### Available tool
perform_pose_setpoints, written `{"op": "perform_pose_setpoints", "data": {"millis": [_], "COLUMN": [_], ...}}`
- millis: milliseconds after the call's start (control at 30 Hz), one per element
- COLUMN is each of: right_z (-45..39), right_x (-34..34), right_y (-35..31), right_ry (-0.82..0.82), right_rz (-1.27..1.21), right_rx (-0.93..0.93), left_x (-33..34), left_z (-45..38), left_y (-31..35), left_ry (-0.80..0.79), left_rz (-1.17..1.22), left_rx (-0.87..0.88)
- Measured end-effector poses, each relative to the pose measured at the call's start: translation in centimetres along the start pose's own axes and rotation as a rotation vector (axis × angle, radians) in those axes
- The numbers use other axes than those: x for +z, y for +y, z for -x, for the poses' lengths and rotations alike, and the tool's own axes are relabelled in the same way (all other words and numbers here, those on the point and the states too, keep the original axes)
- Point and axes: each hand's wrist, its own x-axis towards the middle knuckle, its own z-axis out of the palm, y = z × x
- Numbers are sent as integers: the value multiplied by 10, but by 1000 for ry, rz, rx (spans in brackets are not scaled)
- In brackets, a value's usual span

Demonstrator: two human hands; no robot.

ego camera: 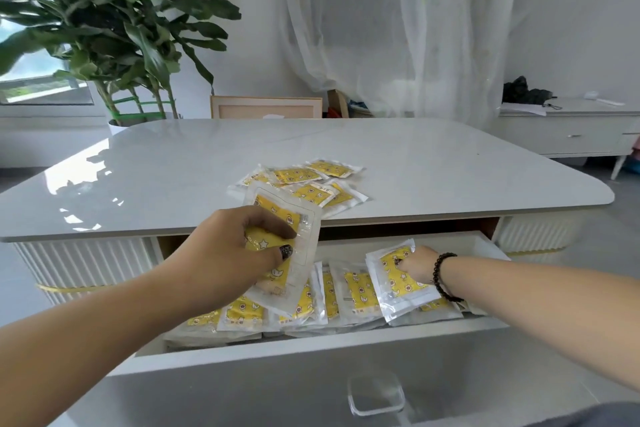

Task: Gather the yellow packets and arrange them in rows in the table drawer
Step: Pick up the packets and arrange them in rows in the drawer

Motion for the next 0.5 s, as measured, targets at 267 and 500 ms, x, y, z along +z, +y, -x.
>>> {"op": "perform_pose_setpoints", "data": {"millis": [267,500], "right_z": [-24,-31], "right_x": [26,39], "right_y": [0,2], "right_ry": [-11,144], "right_rz": [147,214], "right_rx": [-18,5], "left_x": [-2,-2], "left_z": [-4,-11], "left_y": [-16,-22], "left_ry": [-48,-76], "left_rz": [23,42], "left_rx": [-51,-104]}}
